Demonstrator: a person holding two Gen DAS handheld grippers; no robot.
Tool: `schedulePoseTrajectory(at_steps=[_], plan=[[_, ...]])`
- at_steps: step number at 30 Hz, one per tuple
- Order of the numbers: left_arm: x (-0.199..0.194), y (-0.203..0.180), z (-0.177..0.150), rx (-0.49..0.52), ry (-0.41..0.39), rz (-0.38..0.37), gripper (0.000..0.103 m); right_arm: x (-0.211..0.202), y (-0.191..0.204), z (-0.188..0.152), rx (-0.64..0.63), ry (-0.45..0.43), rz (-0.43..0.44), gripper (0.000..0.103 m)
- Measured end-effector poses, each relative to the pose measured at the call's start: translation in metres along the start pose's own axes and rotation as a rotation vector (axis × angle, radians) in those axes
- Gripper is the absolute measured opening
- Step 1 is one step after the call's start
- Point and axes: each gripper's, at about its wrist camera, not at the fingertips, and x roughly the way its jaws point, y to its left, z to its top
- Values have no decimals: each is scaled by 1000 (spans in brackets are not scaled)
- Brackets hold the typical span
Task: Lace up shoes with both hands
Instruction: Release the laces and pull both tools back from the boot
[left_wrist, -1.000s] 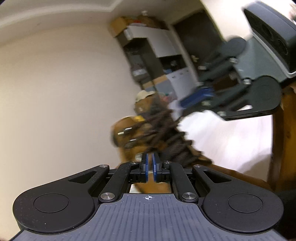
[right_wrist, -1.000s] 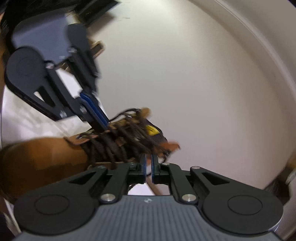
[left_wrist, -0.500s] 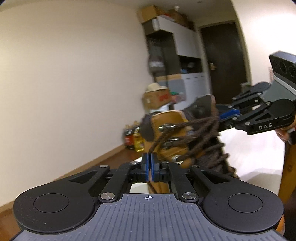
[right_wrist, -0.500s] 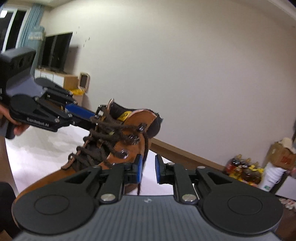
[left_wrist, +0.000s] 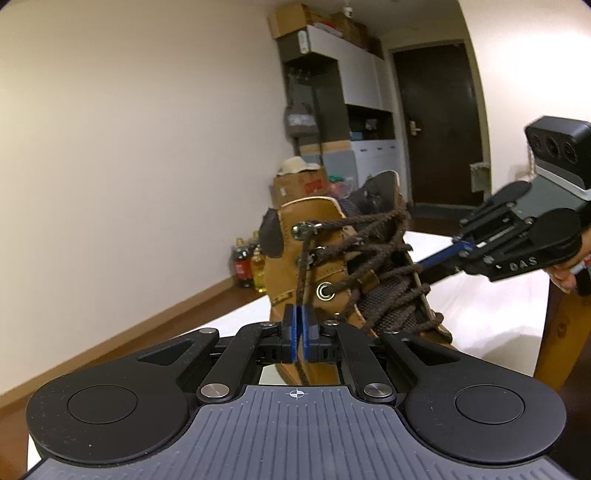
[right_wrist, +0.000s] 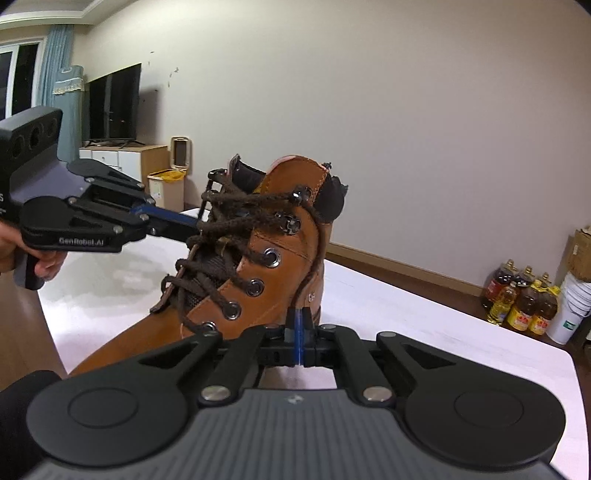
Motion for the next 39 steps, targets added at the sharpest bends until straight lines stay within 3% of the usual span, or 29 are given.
schedulePoseTrajectory(at_steps=[2,10,20,25,30,31,34,39], plan=[[-8,0,-5,-21,6,18,8,-5,3,-4,21,-4,-15,13],[-41,-25,-37,-107,132,9,8,-30,35,-39,205,24,60,14],[-52,-68,-57,-146,198,16,9,-43,126,-57,182,56,77,14],[-51,-83,-58,-146,201,46,7,-38,152,-61,134,54,15,14],[-50,-85,-58,-156,199,81,3,-40,155,-64,143,5,-62,11],[-49,-85,-58,-158,197,87,2,-41,153,-64,150,-9,-77,20],[-47,-83,-57,-165,186,105,0,-39,142,-59,167,-25,-79,26],[-41,-84,-52,-151,196,129,0,-35,140,-55,121,-24,-93,27]])
